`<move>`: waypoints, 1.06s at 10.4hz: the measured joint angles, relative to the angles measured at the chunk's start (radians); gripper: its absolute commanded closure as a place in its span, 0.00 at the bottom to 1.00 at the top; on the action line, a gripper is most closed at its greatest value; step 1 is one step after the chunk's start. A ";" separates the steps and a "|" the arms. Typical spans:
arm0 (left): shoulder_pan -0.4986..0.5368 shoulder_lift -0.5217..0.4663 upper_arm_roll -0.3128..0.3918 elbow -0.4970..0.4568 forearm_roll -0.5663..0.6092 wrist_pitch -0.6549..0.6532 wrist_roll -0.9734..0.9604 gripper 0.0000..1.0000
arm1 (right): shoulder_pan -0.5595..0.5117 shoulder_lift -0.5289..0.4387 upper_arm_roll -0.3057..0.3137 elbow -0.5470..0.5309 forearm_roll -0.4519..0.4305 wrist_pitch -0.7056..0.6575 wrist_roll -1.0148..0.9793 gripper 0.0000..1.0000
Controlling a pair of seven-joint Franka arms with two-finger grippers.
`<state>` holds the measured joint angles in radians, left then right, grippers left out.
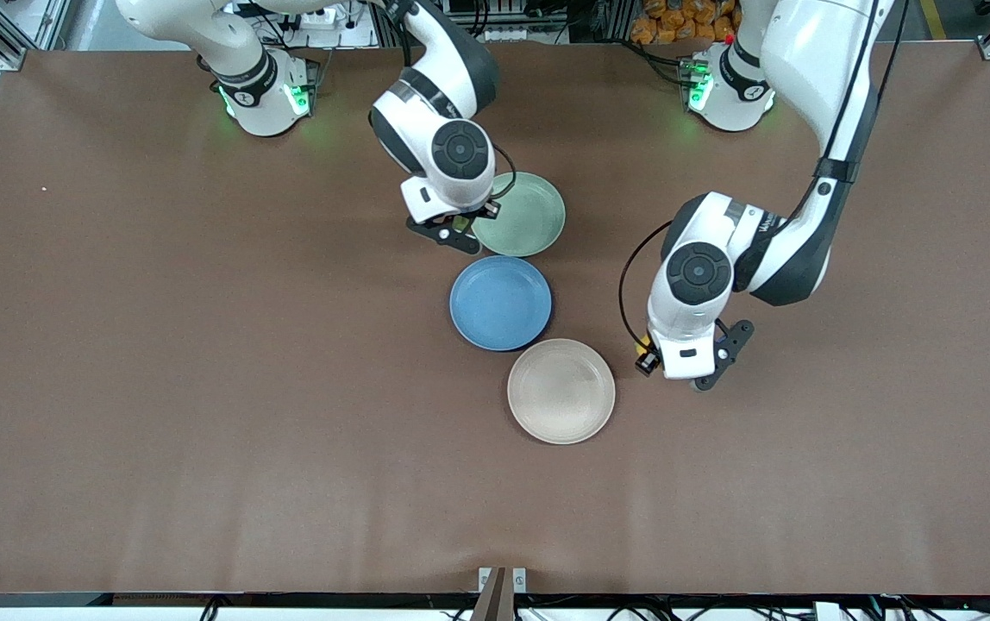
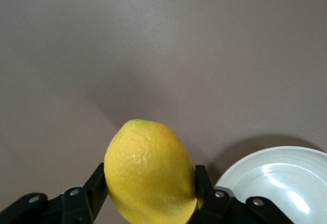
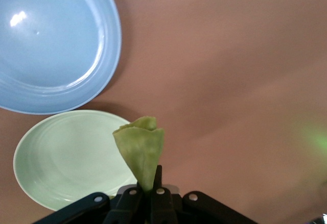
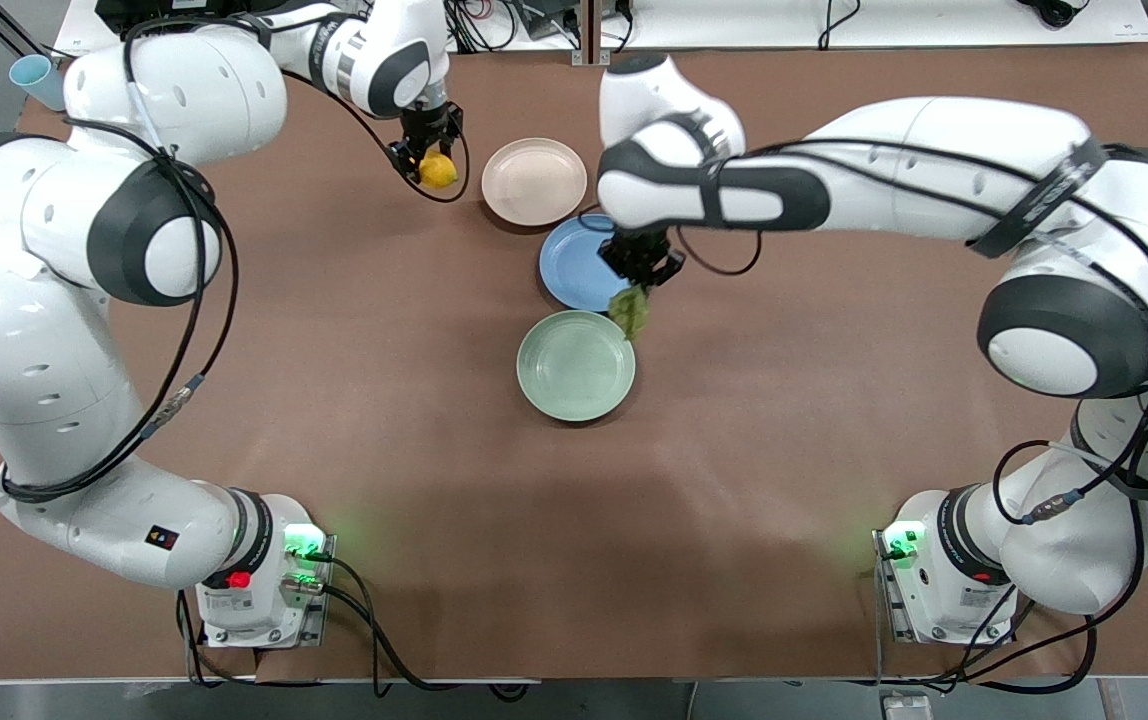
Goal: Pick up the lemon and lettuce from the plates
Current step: 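Lift the lemon with the left gripper while the right gripper lifts lettuce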
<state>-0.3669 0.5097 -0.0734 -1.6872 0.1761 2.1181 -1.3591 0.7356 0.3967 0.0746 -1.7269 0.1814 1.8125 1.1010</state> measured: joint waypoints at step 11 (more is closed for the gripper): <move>0.231 -0.008 -0.044 -0.049 0.000 0.002 0.526 1.00 | -0.368 -0.059 -0.005 0.215 -0.002 -0.465 -0.245 1.00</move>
<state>-0.1359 0.5019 -0.1176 -1.7362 0.1761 2.1197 -0.8335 0.3672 0.3376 0.0693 -1.5121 0.1792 1.3476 0.8564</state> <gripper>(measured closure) 0.282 0.978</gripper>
